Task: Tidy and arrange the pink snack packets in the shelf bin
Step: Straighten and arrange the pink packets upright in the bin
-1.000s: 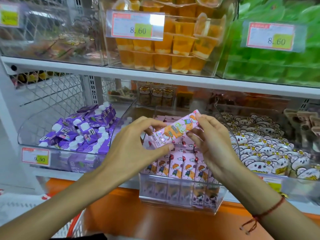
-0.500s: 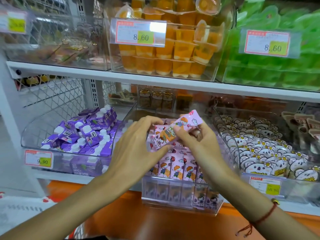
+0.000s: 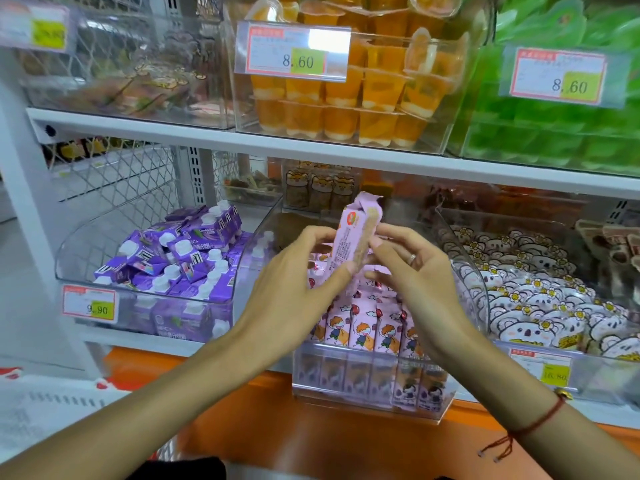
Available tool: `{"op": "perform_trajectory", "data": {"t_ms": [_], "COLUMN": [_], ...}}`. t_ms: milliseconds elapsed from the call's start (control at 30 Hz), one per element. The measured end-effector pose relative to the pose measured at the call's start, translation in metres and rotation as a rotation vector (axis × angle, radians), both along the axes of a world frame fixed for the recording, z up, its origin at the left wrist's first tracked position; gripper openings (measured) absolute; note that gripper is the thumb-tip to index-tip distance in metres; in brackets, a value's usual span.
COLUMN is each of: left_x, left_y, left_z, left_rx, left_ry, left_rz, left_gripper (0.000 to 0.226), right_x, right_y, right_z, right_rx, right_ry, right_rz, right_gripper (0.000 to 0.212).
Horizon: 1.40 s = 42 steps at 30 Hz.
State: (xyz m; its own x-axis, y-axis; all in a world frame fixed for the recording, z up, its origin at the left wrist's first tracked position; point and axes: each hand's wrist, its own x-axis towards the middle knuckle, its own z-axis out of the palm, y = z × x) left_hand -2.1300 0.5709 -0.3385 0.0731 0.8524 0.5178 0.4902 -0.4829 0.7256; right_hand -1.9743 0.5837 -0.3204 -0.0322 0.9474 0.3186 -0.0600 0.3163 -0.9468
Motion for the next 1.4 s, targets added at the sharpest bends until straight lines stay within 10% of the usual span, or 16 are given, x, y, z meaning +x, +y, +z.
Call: {"op": "perform_trajectory", "data": {"t_ms": [333,833,1400], "left_x": [0.004,-0.016,-0.013], "left_y": [0.005,0.008,0.011], "left_z": [0.0,0.012,0.019], "left_rx": [-0.139,0.178,-0.433], "left_ry": [-0.251,-0.033,-0.704], "left_rz": [-0.258,-0.185,-0.047], "left_gripper": [0.037,0.04,0.038], "right_x": [-0.001,0.008,-0.001], "right_y": [-0.003,-0.004,-0.002], "right_z": [0.0,-0.002,0.002], "right_rx": [0.12,0.32,-0.058], "right_ry": [-0.183,-0.26,-0.17], "right_rz": [-0.012,0.132,0.331], "right_gripper": [0.032,0.022,0.028]}}
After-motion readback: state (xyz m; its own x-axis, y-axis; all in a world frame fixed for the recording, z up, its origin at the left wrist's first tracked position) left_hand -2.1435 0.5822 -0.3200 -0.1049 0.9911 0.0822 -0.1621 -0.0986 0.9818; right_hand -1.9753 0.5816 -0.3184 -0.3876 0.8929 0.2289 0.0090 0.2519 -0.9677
